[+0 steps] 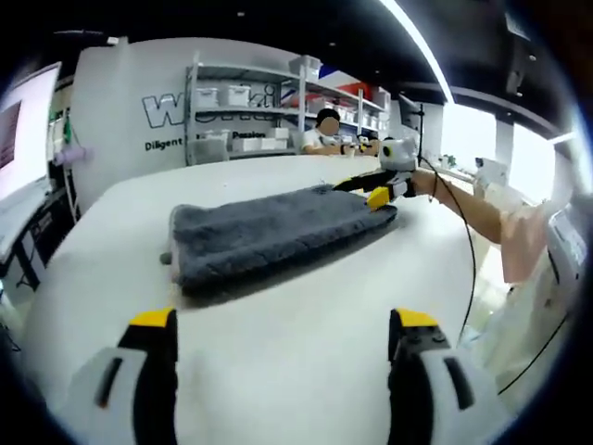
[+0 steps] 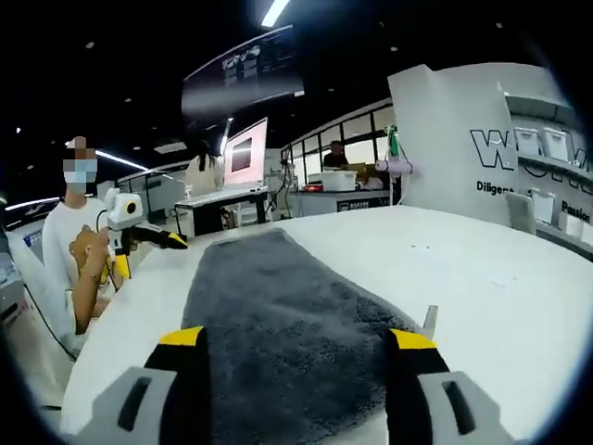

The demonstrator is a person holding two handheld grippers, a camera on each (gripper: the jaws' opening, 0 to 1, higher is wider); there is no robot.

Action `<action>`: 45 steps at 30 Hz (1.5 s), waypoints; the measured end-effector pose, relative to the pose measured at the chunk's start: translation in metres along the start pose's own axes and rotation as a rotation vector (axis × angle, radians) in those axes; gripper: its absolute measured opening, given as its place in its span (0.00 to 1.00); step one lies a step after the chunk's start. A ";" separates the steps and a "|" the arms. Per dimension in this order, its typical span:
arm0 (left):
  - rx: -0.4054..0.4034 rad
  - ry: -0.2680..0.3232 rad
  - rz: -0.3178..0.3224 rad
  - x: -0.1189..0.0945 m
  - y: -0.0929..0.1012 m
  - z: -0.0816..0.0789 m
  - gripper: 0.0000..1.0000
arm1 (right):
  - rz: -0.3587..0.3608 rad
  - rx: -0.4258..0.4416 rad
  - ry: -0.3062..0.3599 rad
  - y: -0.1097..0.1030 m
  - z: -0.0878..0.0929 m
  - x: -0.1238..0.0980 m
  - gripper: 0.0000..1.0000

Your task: Fold the towel on the table until its edges align and the towel forms a compact rectangular stack.

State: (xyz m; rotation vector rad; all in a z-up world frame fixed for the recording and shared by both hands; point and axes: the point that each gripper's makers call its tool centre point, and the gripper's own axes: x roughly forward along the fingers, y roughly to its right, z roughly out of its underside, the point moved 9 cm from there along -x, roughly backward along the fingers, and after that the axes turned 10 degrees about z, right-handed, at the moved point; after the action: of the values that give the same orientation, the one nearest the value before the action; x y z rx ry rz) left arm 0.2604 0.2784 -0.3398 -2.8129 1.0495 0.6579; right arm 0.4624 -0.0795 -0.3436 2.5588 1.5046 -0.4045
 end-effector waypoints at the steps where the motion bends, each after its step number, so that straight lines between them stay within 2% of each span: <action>1: 0.000 0.000 0.000 0.000 0.000 0.000 0.99 | 0.010 -0.007 0.000 0.000 -0.002 -0.002 0.85; 7: -0.002 -0.009 0.002 0.001 0.000 0.003 0.99 | 0.075 -0.036 -0.030 0.002 -0.005 -0.019 0.87; 8: -0.003 -0.009 0.003 0.001 0.000 0.003 0.99 | 0.096 -0.026 -0.055 0.004 -0.004 -0.024 0.88; 11: -0.013 0.003 0.005 0.003 -0.001 0.003 0.99 | 0.131 0.012 -0.058 0.006 -0.003 -0.031 0.95; 13: -0.020 0.009 0.008 0.004 -0.002 0.002 0.99 | 0.152 0.061 -0.077 0.006 -0.001 -0.035 0.94; 16: -0.014 0.005 0.011 0.005 -0.002 0.002 0.99 | 0.183 0.132 -0.097 0.009 0.002 -0.040 0.86; 20: -0.010 0.004 0.020 0.008 0.001 0.001 0.99 | 0.218 0.168 -0.127 0.014 0.008 -0.041 0.69; 23: -0.014 -0.004 0.020 0.009 0.001 0.002 0.99 | 0.214 0.196 -0.148 0.016 0.011 -0.039 0.59; 28: -0.015 -0.002 0.018 0.008 0.000 0.002 0.99 | 0.209 0.255 -0.191 0.014 0.021 -0.033 0.55; 31: -0.017 -0.007 0.012 0.007 -0.001 0.003 0.99 | 0.205 0.283 -0.194 0.014 0.023 -0.032 0.54; 39: -0.017 -0.024 0.004 0.006 -0.002 0.007 0.97 | 0.175 0.294 -0.221 0.005 0.027 -0.029 0.42; 42: -0.021 -0.034 -0.008 0.006 -0.004 0.008 0.97 | 0.153 0.302 -0.239 0.001 0.028 -0.026 0.33; 45: -0.025 -0.029 -0.004 0.006 -0.003 0.009 0.97 | 0.152 0.305 -0.238 0.003 0.028 -0.024 0.31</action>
State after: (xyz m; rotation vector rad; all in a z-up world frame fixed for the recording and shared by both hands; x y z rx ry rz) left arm 0.2630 0.2785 -0.3505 -2.8166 1.0383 0.7141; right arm 0.4497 -0.1084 -0.3634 2.7016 1.2379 -0.9437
